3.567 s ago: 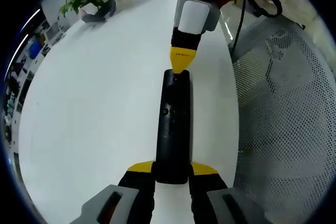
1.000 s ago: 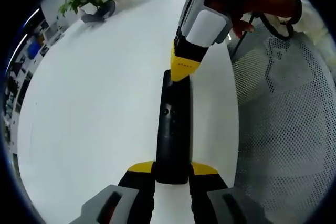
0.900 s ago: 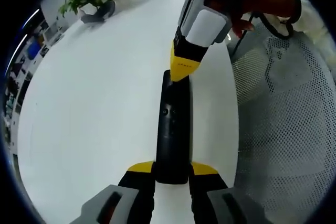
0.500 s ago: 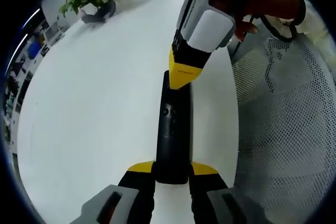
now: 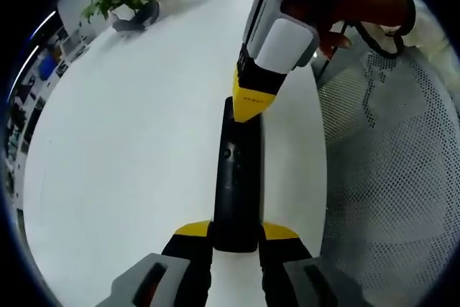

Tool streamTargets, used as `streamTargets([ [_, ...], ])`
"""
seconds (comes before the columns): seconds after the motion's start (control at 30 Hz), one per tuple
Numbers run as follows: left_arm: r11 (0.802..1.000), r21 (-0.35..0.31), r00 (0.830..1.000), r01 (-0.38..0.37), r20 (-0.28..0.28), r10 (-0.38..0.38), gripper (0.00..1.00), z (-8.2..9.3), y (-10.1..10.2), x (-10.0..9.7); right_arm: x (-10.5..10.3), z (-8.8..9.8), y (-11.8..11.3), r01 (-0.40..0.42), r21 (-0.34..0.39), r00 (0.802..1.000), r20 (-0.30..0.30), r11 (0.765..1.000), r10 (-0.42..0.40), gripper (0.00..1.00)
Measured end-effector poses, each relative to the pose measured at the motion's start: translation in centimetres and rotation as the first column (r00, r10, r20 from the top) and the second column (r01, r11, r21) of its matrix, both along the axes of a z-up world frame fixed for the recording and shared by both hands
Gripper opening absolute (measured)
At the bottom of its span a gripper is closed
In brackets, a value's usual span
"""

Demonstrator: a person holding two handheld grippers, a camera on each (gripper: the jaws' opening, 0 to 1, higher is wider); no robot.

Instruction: Press the specified remote control buttons in sequence, fully releasing each button before pressing the next.

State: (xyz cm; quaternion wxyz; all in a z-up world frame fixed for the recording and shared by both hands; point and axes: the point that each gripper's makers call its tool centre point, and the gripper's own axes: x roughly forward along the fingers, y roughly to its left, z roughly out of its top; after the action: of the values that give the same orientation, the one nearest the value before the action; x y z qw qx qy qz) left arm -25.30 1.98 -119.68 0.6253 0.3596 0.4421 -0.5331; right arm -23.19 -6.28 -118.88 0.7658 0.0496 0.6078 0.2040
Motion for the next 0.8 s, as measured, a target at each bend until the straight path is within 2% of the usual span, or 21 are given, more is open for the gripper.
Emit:
streamTargets([
  [0.53,1.0,0.017,1.0,0.009,-0.008,-0.009,0.24,-0.05,-0.01,0.02,0.0,-0.02,0.14,-0.05,-0.031,0.999,0.015,0.998,0.05,0.0],
  [0.8,1.0,0.029,1.0,0.004,-0.008,-0.004,0.24,-0.06,-0.02,-0.02,-0.02,0.0,-0.08,-0.013,0.021,1.0,0.015,1.0,0.013,0.0],
])
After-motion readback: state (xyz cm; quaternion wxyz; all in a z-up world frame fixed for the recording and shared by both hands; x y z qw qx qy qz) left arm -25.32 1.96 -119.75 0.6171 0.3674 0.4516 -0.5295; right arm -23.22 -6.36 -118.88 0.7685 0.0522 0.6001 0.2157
